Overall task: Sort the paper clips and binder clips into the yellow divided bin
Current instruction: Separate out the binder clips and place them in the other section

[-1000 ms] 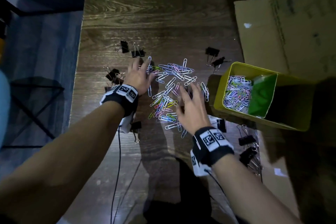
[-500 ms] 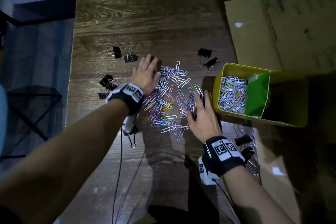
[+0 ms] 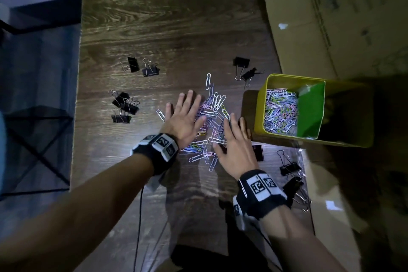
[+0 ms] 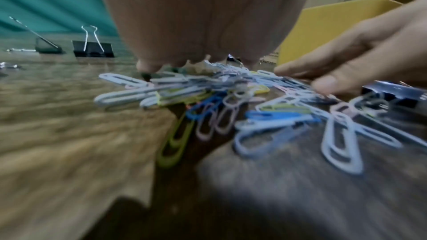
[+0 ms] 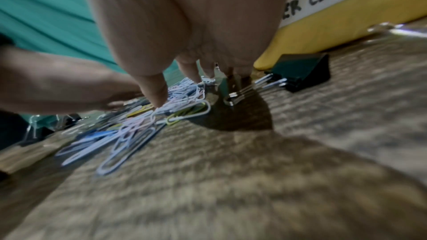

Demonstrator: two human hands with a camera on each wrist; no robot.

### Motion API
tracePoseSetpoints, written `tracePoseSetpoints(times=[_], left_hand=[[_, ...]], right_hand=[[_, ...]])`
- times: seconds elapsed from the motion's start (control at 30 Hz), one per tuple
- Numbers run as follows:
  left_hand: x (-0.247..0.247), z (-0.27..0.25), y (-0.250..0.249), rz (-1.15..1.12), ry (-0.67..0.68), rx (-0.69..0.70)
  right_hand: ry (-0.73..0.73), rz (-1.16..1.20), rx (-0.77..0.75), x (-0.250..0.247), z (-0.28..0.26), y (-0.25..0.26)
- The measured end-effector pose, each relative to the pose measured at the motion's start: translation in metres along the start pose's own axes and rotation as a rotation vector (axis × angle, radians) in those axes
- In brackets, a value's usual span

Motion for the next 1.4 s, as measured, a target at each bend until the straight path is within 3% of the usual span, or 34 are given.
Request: tracePoseSetpoints(times=[0.1, 0.27, 0.4, 0.53, 0.6, 0.7, 0.77, 0.83, 0.97, 1.2, 1.3, 1.4], left_hand=[[-0.027, 0.036, 0.001, -0.074, -0.052, 0.029], [-0.027, 0.079, -0.014, 0.06, 0.165, 0.134], [-0.007, 0.046, -0.024, 0.074, 0.165, 0.253], [0.009, -0.002, -0.028, 0.142, 0.25, 0.366], [0.001, -0.015, -0.017, 0.09, 0.198, 0.338], [-0.017, -0.015, 0.024, -0.069, -0.047, 0.057], [-0.014, -0.015, 0.046, -0.123, -0.067, -0.128], [-0.005, -0.016, 0.046, -0.071, -0.006, -0.188], [0.016, -0.029, 0.011, -0.147, 0.011, -0.149], [0.053, -0.072, -0.04, -0.276, -0.009, -0.075], [0.054, -0.084, -0.047, -0.344, -0.086, -0.067], [0.03, -0.067, -0.04, -0.326, -0.176, -0.059]], right_hand=[[-0.002, 0.011, 0.023, 0.004, -0.018, -0.009], [0.002, 0.001, 0.104, 0.004, -0.04, -0.032], [0.002, 0.024, 0.1, -0.005, -0.042, -0.039], [0.017, 0.097, -0.056, -0.009, -0.038, -0.016], [0.069, 0.07, -0.114, -0.013, -0.024, -0.005], [0.115, 0.019, -0.094, -0.02, 0.01, 0.0], [0.163, -0.032, -0.06, -0.018, 0.028, 0.001], [0.209, -0.113, -0.038, -0.012, 0.036, 0.003], [0.195, -0.214, -0.066, 0.001, 0.02, 0.005], [0.178, -0.168, -0.093, 0.039, -0.047, 0.001], [0.164, -0.025, -0.1, 0.04, -0.06, -0.003], [0.06, 0.073, -0.085, 0.022, -0.051, -0.003]])
Point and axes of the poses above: each hand's wrist, its own z-axis towards the middle knuckle, its own x-axis out of the palm, y = z × x, the point moved 4 cm from there along z, towards the middle knuckle, and after that the axes turned 8 degrees about x, right-handed, at the moved point
